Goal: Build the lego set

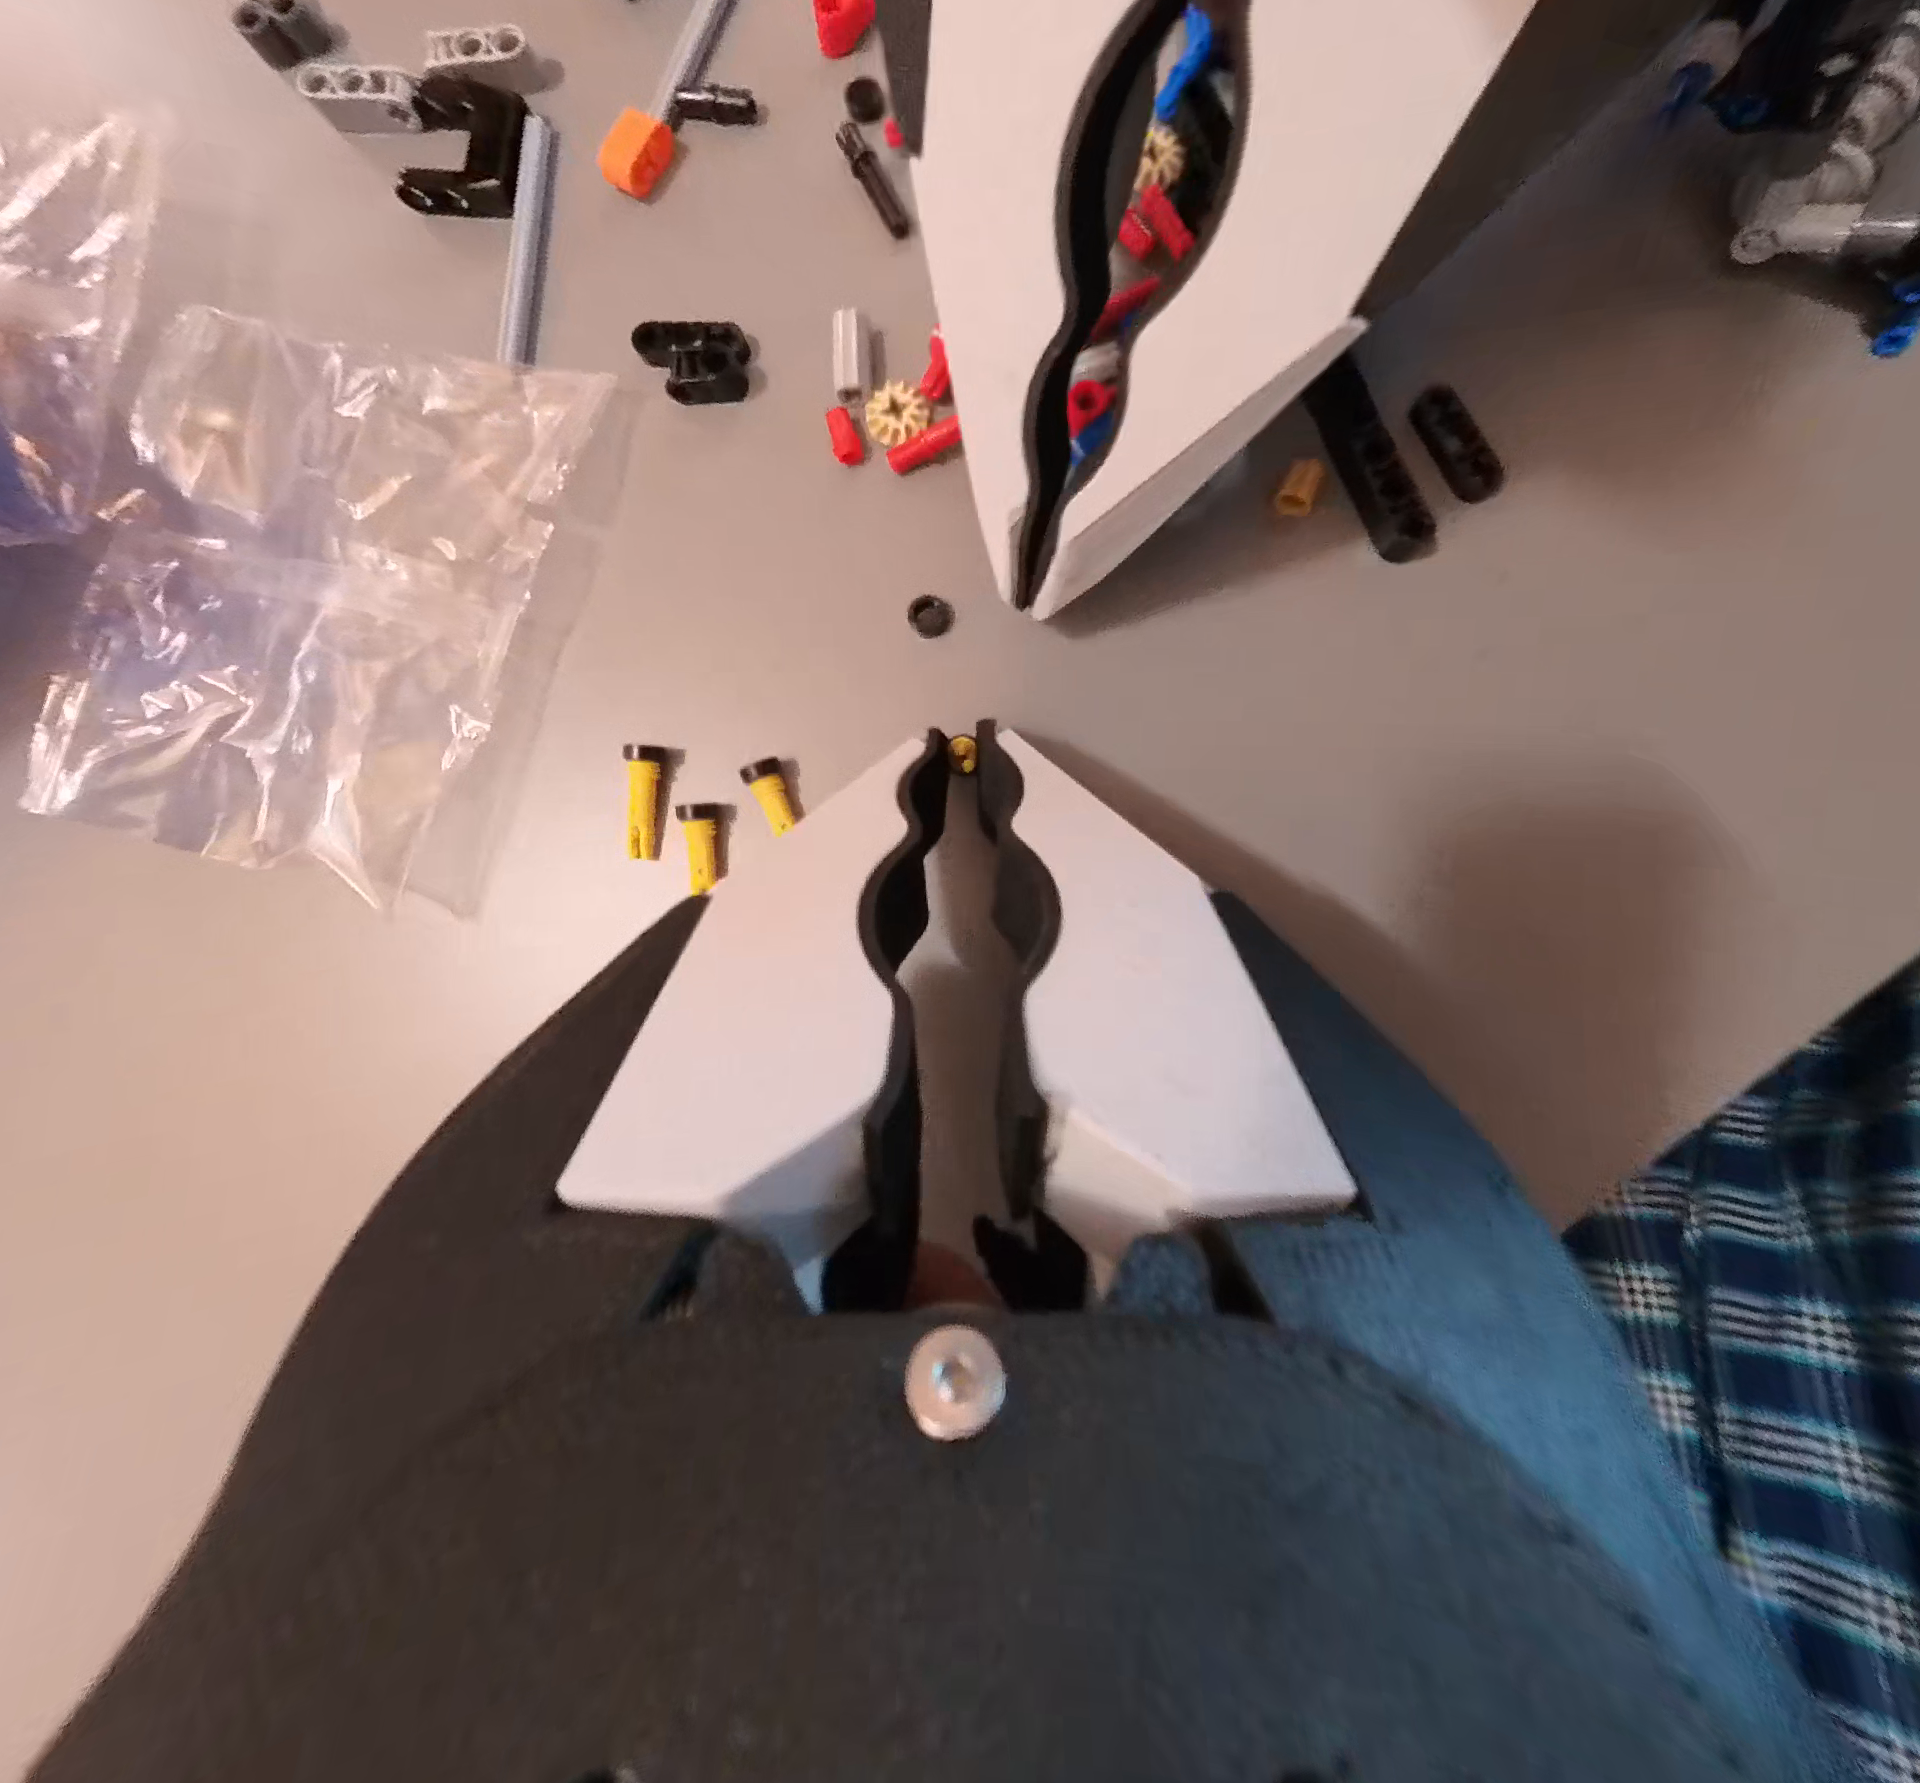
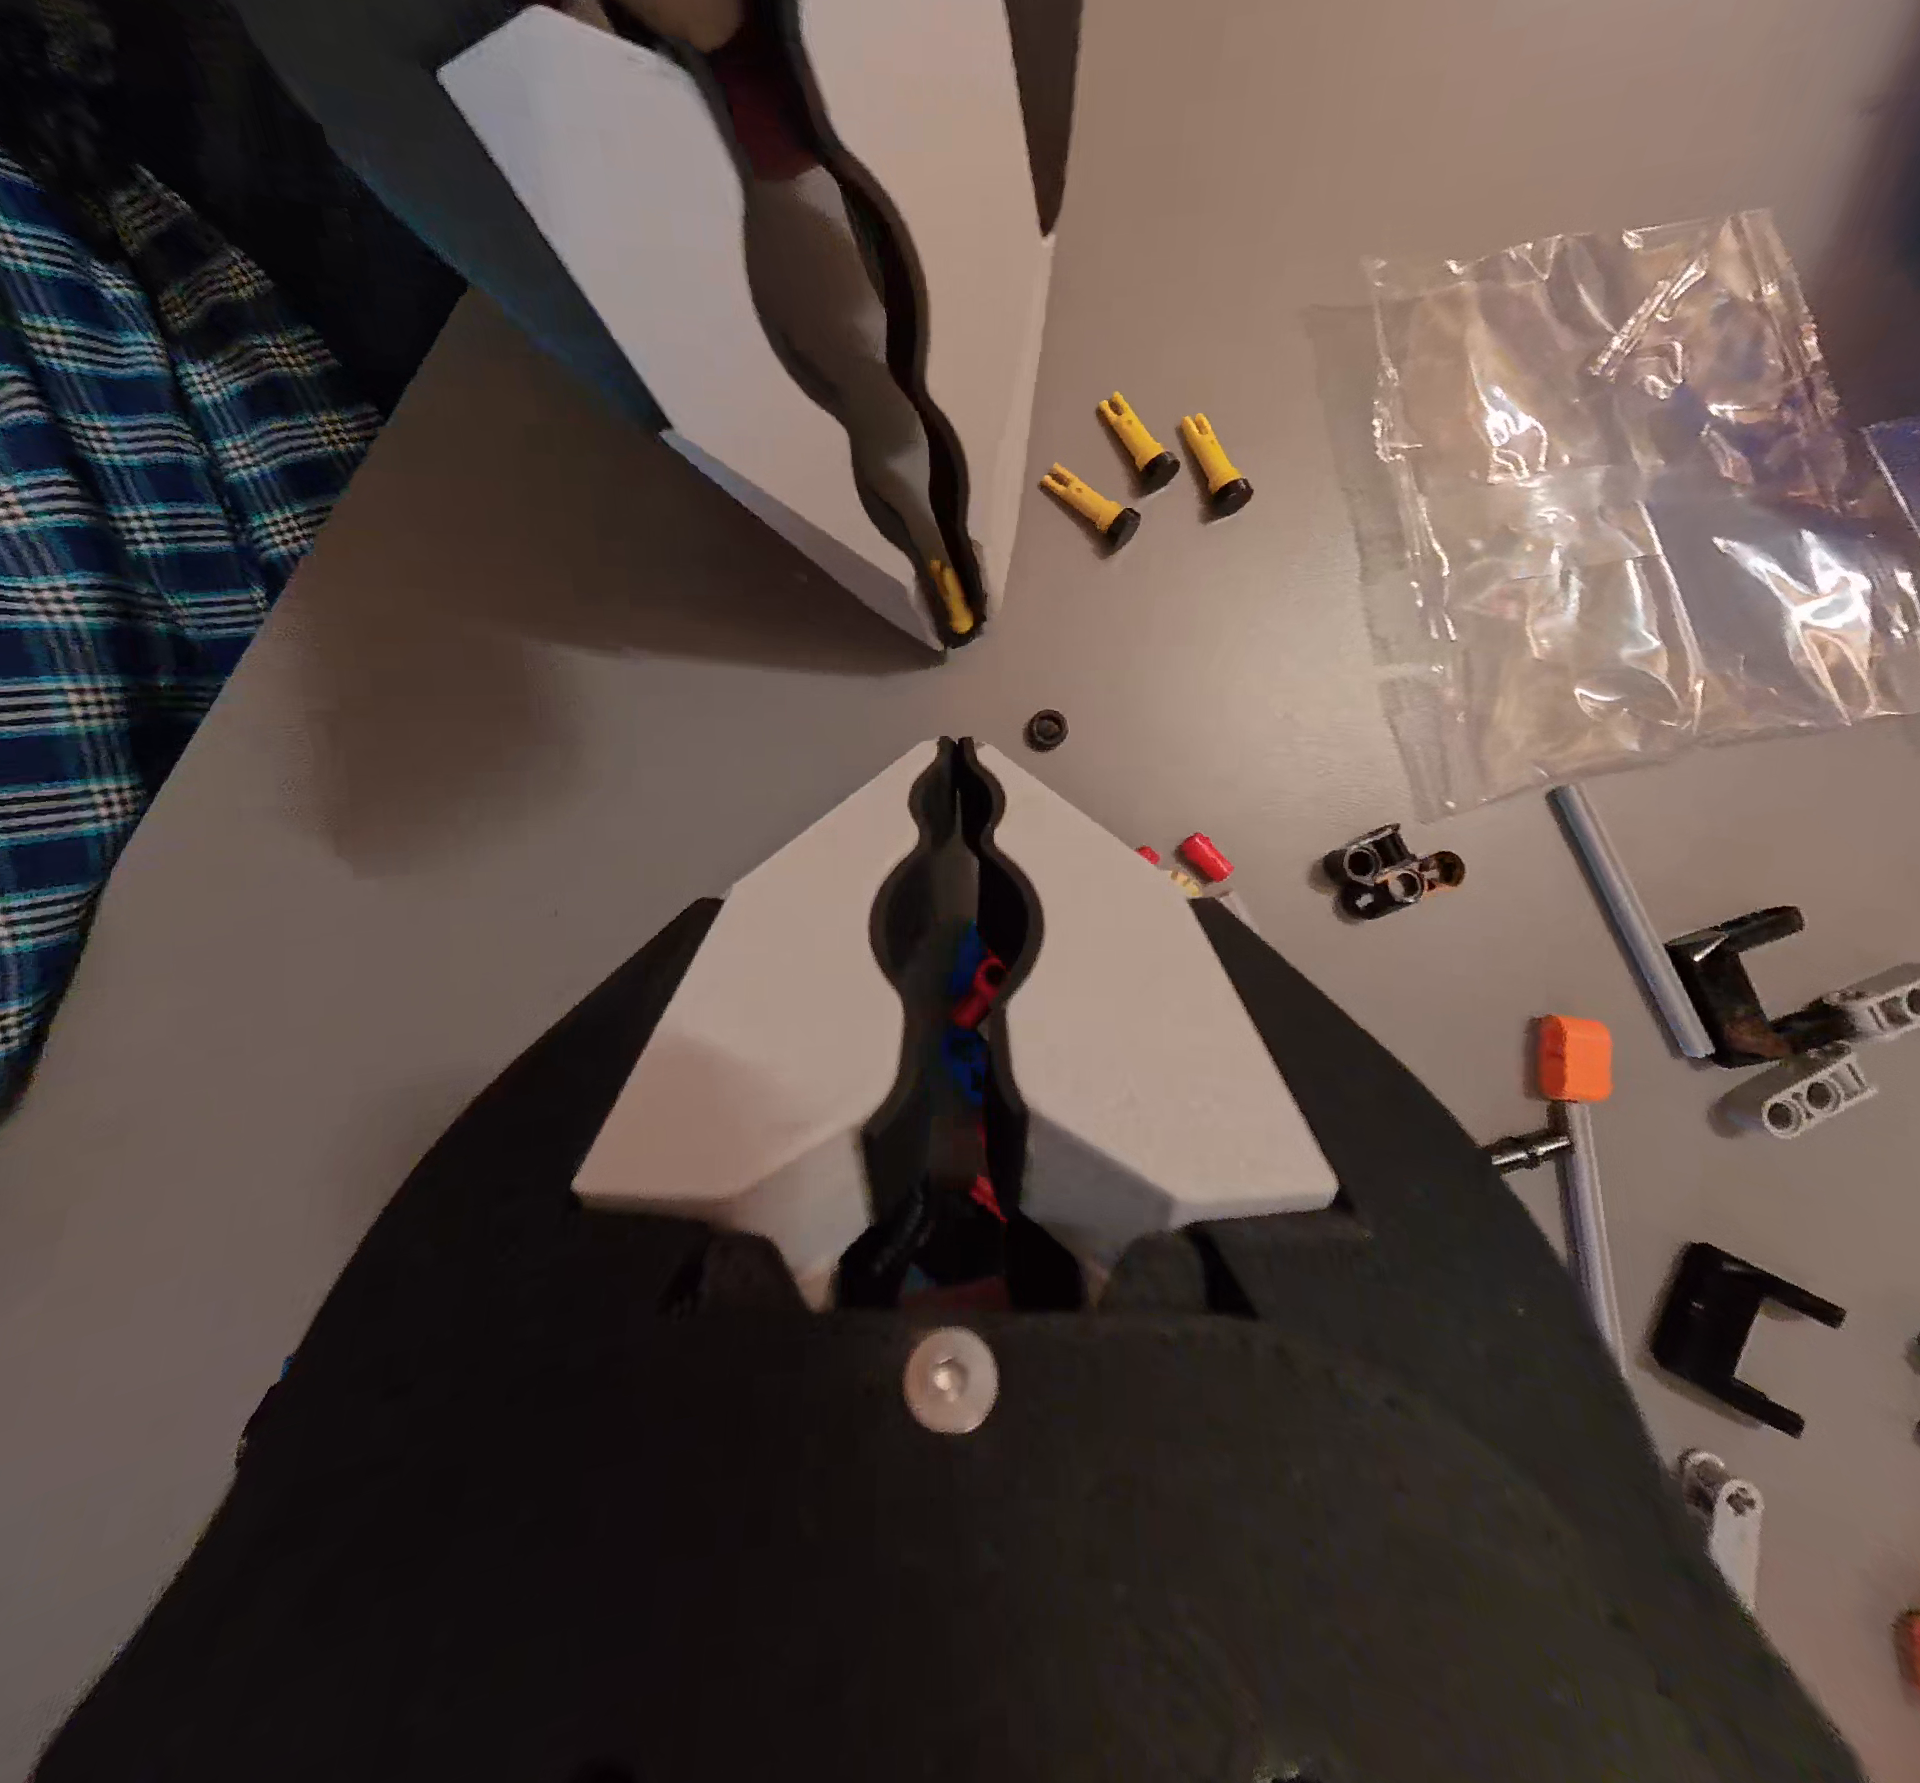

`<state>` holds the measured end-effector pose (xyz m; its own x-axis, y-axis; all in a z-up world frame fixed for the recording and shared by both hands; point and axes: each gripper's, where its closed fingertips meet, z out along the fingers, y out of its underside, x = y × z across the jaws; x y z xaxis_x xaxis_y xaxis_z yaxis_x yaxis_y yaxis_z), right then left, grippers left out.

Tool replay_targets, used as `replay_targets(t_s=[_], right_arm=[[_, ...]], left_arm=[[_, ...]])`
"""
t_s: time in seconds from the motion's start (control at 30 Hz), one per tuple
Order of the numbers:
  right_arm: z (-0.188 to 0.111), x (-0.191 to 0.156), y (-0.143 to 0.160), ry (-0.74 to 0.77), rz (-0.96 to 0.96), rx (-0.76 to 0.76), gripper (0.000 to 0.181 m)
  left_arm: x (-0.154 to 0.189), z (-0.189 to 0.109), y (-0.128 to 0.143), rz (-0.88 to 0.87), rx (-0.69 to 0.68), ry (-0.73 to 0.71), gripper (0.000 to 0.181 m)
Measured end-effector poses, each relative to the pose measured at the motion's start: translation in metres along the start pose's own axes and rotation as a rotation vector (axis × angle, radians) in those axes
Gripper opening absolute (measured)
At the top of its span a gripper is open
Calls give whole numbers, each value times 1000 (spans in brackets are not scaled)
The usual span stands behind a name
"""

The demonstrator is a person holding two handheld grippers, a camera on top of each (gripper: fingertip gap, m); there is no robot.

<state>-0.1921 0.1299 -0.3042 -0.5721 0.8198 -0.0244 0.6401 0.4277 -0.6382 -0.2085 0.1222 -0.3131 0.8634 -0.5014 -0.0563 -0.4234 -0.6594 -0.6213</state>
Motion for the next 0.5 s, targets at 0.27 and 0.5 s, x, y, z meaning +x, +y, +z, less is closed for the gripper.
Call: replay_targets(t_s=[0.27,0.5], right_arm=[[-7,2,-1,2,-3,39,0],[-13,1,-5,16,-19,63,0]], left_arm=[[1,0,2,60,-163,83,2],[2,2,2,104,-206,109,3]])
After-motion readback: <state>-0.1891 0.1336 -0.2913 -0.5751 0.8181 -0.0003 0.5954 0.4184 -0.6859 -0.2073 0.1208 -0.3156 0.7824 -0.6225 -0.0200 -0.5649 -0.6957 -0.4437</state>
